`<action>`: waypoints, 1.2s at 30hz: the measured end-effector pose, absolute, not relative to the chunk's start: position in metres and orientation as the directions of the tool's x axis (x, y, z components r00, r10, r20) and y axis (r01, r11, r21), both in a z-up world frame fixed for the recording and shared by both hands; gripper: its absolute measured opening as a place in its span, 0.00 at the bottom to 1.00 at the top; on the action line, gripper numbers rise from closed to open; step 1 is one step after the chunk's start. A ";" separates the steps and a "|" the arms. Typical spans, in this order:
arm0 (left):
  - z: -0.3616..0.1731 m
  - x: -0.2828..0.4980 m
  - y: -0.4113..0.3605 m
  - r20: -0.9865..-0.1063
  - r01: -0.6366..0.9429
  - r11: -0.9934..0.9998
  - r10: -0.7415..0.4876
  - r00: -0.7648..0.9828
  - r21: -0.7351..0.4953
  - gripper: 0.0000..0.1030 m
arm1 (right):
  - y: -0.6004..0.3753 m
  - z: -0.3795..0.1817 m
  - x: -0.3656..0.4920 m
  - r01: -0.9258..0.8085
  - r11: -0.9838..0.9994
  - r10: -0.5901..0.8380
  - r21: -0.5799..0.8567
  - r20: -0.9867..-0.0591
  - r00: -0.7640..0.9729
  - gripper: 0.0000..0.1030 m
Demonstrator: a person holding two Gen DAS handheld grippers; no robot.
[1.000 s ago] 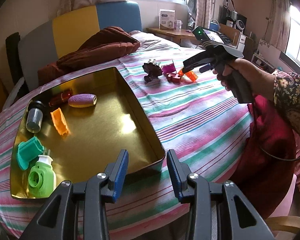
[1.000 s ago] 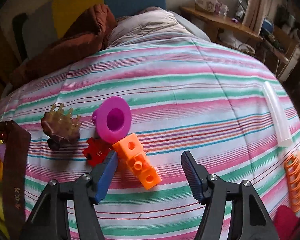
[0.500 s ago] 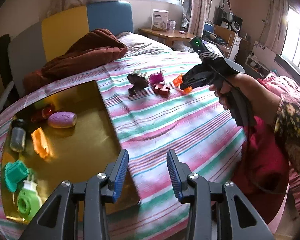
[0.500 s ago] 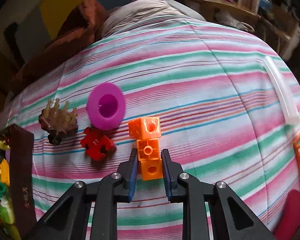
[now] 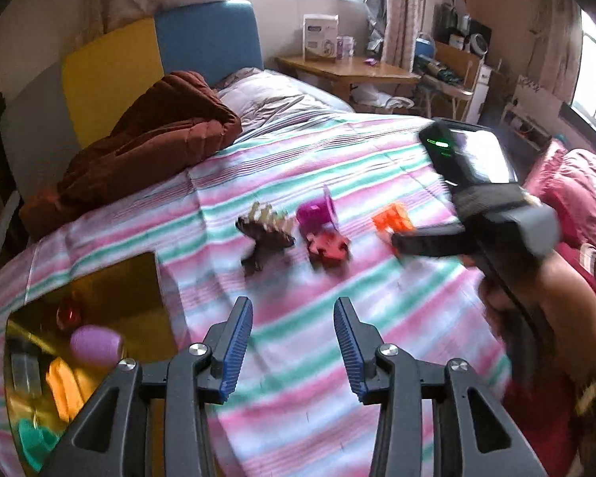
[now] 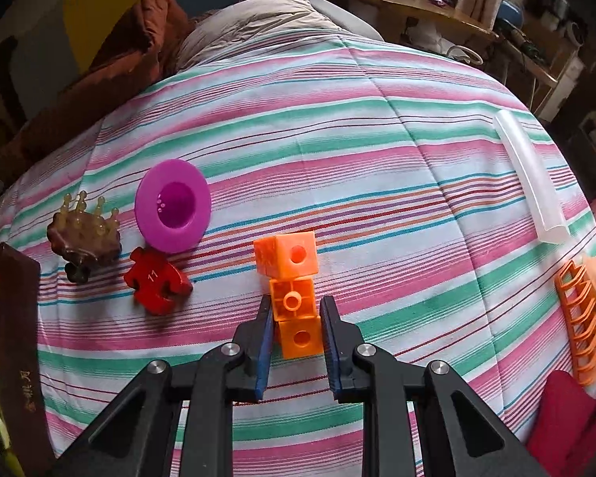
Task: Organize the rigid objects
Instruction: 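Grasp the orange block stack with the right tool, then grasp the brown comb-shaped piece with the left tool while right holds the orange blocks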
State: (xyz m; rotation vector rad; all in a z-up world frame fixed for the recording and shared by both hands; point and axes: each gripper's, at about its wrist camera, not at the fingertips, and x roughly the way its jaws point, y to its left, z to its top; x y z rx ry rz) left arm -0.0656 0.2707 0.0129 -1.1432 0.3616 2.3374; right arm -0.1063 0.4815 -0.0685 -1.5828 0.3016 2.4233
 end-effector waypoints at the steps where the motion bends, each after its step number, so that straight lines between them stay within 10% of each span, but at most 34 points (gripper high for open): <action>1: 0.010 -0.075 0.276 -0.797 -0.547 -0.837 0.321 -0.512 0.014 0.42 | 0.483 -0.068 -0.106 -0.307 -0.950 0.076 0.052 -0.918 -0.390 0.22; 3: 0.001 -0.094 0.283 -0.806 -0.540 -0.842 0.329 -0.491 -0.015 0.44 | 0.484 -0.068 -0.107 -0.315 -0.947 0.067 0.065 -0.918 -0.390 0.22; 5: -0.009 -0.111 0.288 -0.816 -0.520 -0.854 0.326 -0.477 -0.037 0.87 | 0.483 -0.069 -0.107 -0.319 -0.945 0.060 0.073 -0.919 -0.389 0.22; 7: -0.019 -0.128 0.293 -0.825 -0.495 -0.868 0.309 -0.473 -0.041 0.99 | 0.481 -0.069 -0.108 -0.320 -0.945 0.059 0.074 -0.921 -0.386 0.22; 15: -0.047 -0.174 0.304 -0.860 -0.392 -0.920 0.220 -0.461 -0.025 0.97 | 0.476 -0.070 -0.110 -0.318 -0.943 0.036 0.097 -0.921 -0.387 0.22; 25: -0.065 -0.183 0.307 -0.848 -0.402 -0.913 0.266 -0.458 -0.069 0.47 | 0.475 -0.071 -0.111 -0.327 -0.939 0.027 0.108 -0.923 -0.384 0.22; 36: -0.054 -0.163 0.281 -0.818 -0.408 -0.897 0.359 -0.449 -0.169 0.47 | 0.478 -0.070 -0.113 -0.338 -0.935 0.035 0.108 -0.920 -0.391 0.21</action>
